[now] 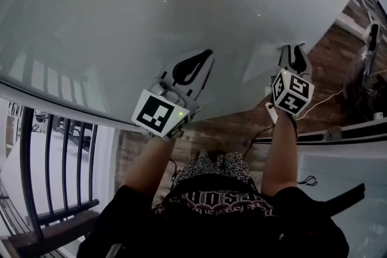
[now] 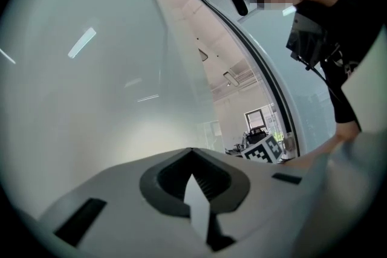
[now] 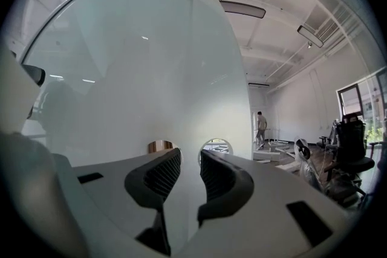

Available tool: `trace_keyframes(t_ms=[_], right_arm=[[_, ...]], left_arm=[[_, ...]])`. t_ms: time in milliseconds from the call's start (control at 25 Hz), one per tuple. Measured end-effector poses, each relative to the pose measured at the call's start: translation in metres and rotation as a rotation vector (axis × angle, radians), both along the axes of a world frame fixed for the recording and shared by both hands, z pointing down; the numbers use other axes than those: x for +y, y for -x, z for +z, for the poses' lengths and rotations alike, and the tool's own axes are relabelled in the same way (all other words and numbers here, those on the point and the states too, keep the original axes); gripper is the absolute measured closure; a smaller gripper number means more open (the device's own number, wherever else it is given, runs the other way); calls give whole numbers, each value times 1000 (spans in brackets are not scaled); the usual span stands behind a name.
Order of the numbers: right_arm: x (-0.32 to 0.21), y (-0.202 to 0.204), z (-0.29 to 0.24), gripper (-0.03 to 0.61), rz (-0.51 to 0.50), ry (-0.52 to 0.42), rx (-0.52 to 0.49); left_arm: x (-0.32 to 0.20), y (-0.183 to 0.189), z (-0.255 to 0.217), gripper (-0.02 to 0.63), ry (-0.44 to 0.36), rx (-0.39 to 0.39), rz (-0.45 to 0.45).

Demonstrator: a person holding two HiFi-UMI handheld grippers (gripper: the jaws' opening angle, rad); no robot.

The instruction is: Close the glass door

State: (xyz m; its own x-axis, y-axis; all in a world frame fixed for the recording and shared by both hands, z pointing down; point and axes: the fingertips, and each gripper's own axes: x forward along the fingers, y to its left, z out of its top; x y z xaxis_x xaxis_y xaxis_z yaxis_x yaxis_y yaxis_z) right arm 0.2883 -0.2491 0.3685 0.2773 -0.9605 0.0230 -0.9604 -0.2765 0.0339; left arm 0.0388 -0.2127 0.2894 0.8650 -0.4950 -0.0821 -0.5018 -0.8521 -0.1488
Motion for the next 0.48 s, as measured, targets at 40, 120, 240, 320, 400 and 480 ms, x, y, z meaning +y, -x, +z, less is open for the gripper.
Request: trace_keyframes(t_ms=[40,120,240,320,400,480], right_arm=[[6,2,0,474,4,2,-1],[17,11,-3,474,14,5,-1],[35,22,-6,474,36,10,-3],[46,22,-6,474,56,13,-4],[57,18,-5,474,76,17,-3],[66,16,-5,474,93,15,-1]], left_arm=[[3,0,-1,612,1,4,4],[9,8,-1,612,2,13,8],[18,19,0,612,-6,20,26],[26,18,0,612,-6,19,45],[31,16,0,612,4,21,61],[36,15,0,612,9,16,77]])
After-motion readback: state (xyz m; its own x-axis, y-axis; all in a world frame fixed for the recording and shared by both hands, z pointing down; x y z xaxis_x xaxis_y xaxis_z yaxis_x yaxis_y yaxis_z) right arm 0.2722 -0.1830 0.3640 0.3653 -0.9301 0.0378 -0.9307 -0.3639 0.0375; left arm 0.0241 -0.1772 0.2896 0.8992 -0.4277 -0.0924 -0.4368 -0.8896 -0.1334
